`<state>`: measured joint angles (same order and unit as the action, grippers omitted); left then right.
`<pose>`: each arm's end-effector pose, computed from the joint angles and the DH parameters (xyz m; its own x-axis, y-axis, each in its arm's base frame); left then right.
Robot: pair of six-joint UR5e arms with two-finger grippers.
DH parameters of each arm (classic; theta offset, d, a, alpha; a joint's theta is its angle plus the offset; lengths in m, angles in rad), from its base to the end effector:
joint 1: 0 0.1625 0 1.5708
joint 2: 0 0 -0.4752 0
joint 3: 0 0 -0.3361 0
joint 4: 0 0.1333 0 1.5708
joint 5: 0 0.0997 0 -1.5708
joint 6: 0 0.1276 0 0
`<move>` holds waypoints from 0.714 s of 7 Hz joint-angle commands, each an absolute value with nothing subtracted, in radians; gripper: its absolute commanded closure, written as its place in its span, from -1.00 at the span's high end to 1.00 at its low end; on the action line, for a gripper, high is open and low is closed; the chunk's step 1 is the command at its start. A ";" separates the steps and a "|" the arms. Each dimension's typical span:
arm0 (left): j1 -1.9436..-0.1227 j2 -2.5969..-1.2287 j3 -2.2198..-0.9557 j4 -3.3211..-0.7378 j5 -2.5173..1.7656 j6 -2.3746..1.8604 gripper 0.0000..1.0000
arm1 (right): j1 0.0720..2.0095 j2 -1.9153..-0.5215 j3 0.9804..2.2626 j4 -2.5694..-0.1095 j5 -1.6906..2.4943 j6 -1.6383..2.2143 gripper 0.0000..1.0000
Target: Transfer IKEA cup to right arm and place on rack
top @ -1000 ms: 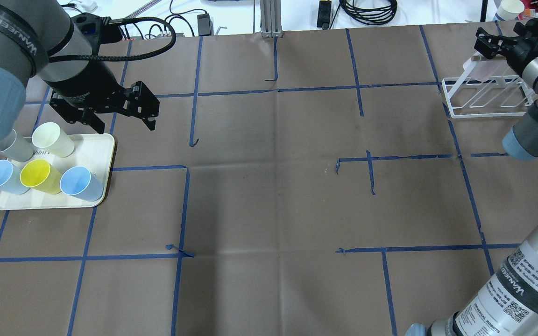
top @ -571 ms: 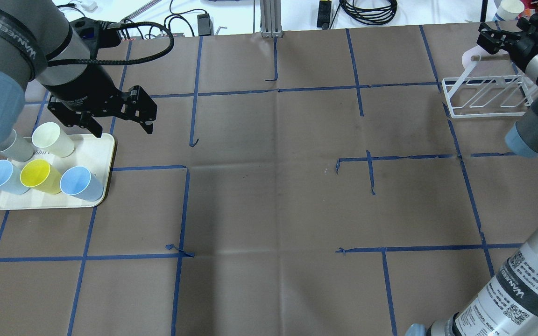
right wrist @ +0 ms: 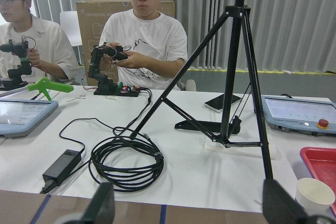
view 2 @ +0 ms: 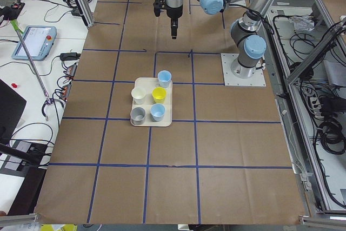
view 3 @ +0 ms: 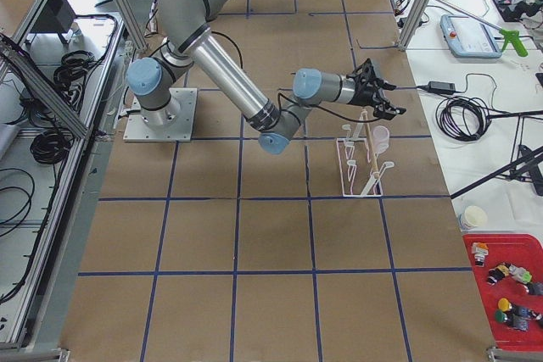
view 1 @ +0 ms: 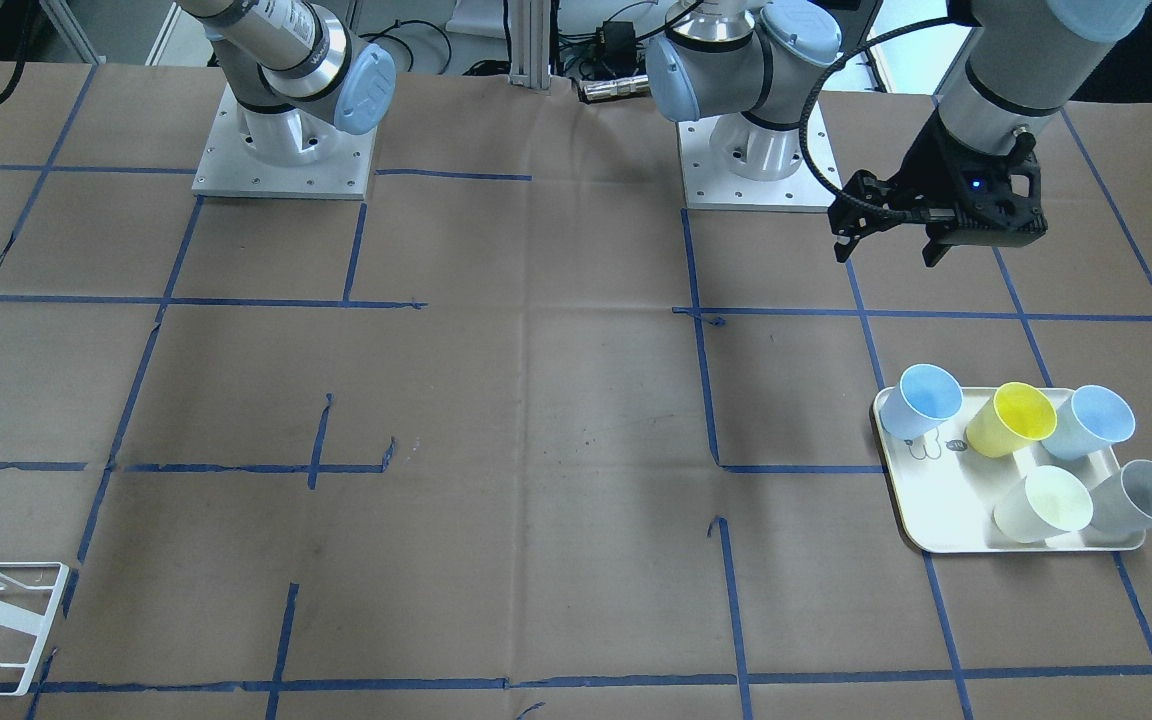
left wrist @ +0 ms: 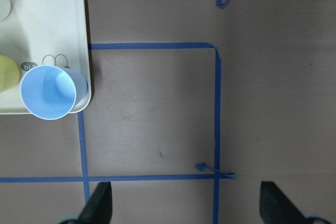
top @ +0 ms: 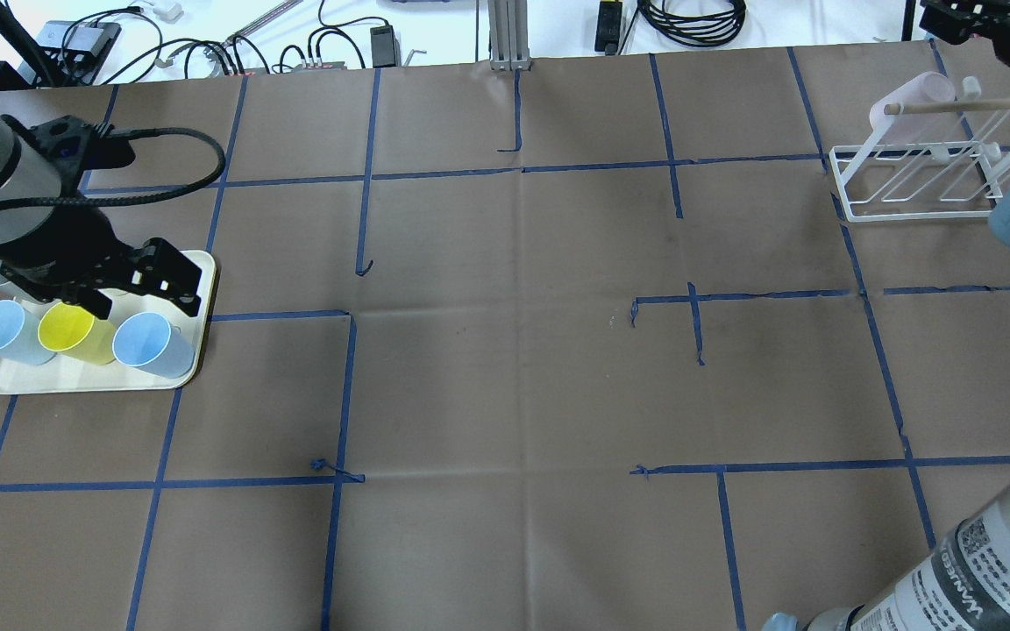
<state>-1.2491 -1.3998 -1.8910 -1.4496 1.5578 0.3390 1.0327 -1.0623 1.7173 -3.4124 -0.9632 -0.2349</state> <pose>-0.0181 -0.3724 0.4505 -0.9996 0.0169 0.0216 0.0174 0.9996 0.0221 -0.1471 -0.6487 0.4260 -0.9942 -0.1077 0.0077 -0.0404 0.3052 -0.9514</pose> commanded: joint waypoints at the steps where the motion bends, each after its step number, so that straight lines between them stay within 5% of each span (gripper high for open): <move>1: -1.129 -1.400 -1.931 -1.431 1.557 0.470 0.99 | 1.115 -1.138 1.721 -3.339 -0.963 -0.236 0.99; 5: -1.115 -1.566 -1.933 -1.226 1.557 0.512 0.99 | 1.265 -1.190 1.718 -3.215 -0.956 -0.225 1.00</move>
